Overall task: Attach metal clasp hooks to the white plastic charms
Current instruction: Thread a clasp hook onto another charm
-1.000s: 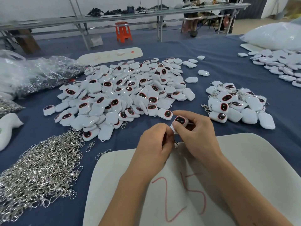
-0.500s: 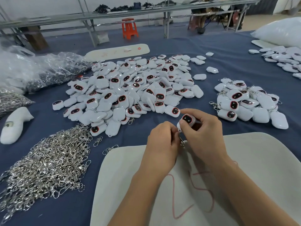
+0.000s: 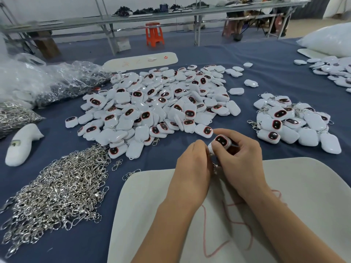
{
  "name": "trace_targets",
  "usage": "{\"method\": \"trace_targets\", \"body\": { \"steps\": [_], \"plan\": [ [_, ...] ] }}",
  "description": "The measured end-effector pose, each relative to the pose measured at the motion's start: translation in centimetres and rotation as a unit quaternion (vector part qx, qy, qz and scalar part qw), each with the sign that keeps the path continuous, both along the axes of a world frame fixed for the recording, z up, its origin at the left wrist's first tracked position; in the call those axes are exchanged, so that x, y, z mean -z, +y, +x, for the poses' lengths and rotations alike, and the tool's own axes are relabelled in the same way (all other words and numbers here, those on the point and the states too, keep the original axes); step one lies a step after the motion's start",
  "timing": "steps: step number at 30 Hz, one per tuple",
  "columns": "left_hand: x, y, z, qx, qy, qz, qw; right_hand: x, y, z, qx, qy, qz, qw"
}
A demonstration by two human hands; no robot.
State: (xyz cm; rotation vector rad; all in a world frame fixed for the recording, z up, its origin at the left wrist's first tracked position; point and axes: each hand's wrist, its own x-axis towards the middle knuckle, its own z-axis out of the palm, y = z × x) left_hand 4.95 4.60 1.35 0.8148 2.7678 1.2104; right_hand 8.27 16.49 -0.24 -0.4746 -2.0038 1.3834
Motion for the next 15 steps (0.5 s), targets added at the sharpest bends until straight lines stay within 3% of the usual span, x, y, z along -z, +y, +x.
{"method": "trace_targets", "body": {
  "steps": [9,15],
  "plan": [
    [-0.2,-0.3,0.0,0.013,-0.003,0.036,0.999,-0.1,0.1,0.0,0.0,0.025,-0.043,0.999],
    [0.8,-0.7,-0.8,0.02,-0.029,0.066,0.997,0.0,0.1,0.1,-0.03,0.035,0.032,0.998]
  ]
}}
